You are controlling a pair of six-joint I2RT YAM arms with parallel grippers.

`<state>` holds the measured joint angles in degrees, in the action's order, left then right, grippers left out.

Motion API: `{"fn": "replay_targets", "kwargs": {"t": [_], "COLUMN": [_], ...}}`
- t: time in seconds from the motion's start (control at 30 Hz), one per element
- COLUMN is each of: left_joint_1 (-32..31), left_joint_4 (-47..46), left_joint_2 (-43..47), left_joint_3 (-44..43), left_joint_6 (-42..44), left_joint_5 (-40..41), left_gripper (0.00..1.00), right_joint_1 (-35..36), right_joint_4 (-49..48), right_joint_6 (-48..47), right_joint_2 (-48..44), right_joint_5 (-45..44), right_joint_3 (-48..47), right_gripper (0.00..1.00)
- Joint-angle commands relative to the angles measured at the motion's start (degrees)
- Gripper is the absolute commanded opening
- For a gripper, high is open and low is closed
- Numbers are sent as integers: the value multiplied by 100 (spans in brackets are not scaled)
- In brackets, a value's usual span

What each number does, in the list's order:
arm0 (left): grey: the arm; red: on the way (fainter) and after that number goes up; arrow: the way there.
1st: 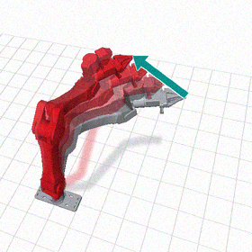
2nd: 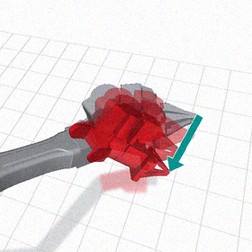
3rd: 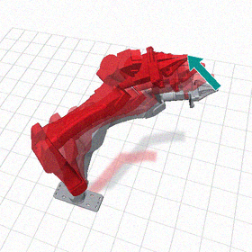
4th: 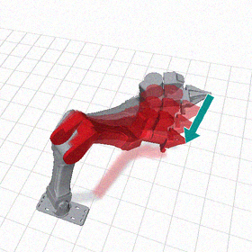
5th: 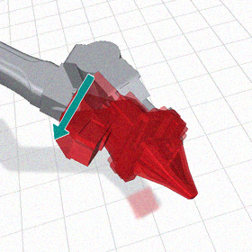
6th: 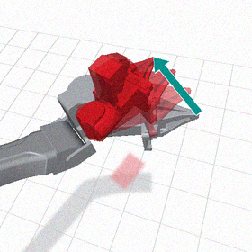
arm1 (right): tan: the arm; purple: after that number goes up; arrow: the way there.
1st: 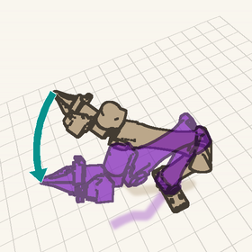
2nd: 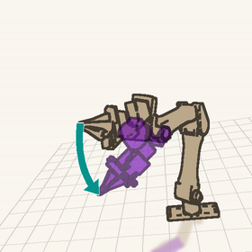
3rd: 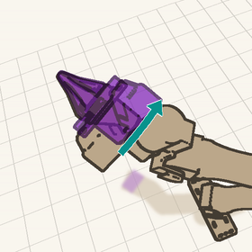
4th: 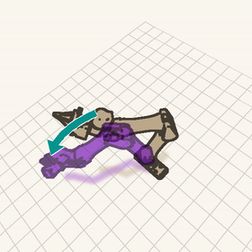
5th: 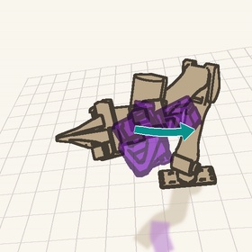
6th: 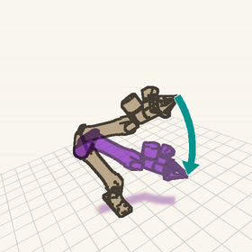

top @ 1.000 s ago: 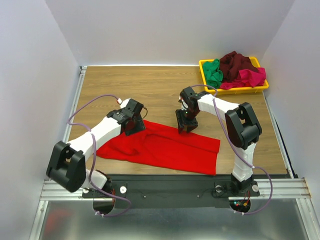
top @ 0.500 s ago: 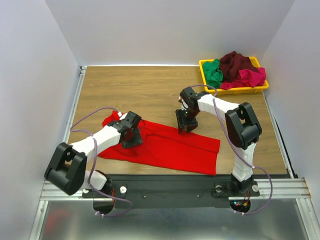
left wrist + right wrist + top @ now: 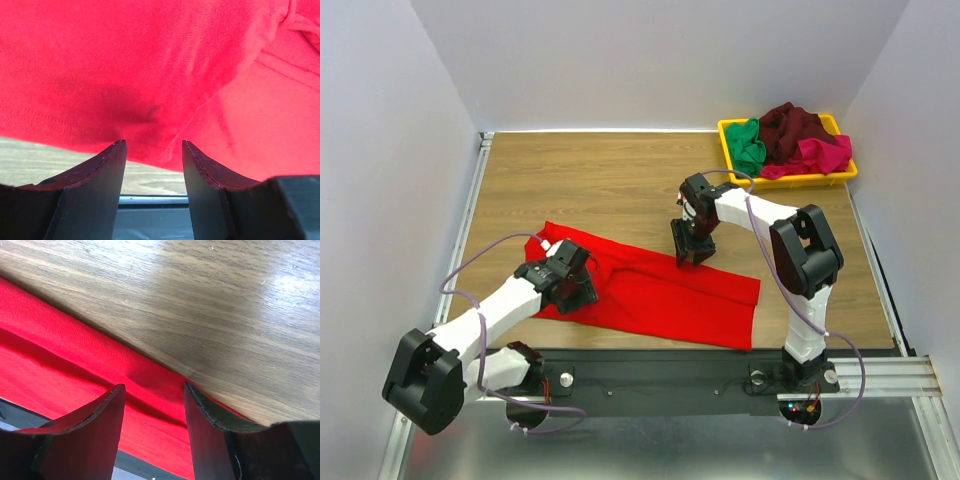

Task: Fold and stack the t-shirts
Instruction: Fold the tshirt

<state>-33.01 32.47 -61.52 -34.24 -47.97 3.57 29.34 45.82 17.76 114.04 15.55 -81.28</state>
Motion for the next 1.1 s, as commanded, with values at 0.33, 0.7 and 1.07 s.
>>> {"fn": "replay_targets", "kwargs": {"t": [0.33,0.7,1.07], "left_joint_1": [120,796,1552], "left_joint_4": [32,-460,-891], "left_joint_2": [-1301,-1697,-2689], "left_joint_3": [-1243,-971,-1567], "left_joint_6": [323,717,1562], "left_joint_5": [933,970,952], "left_gripper": [65,65,65], "right_joint_1": [36,36,36], "right_joint_4": [-162,-30,-38], "right_joint_6": [88,-299,-326], "right_joint_2": [-504,-769,-620], "right_joint_5": [-465,-483,-544], "right_joint_3": [6,814,1193], "right_gripper": [57,57,57]}}
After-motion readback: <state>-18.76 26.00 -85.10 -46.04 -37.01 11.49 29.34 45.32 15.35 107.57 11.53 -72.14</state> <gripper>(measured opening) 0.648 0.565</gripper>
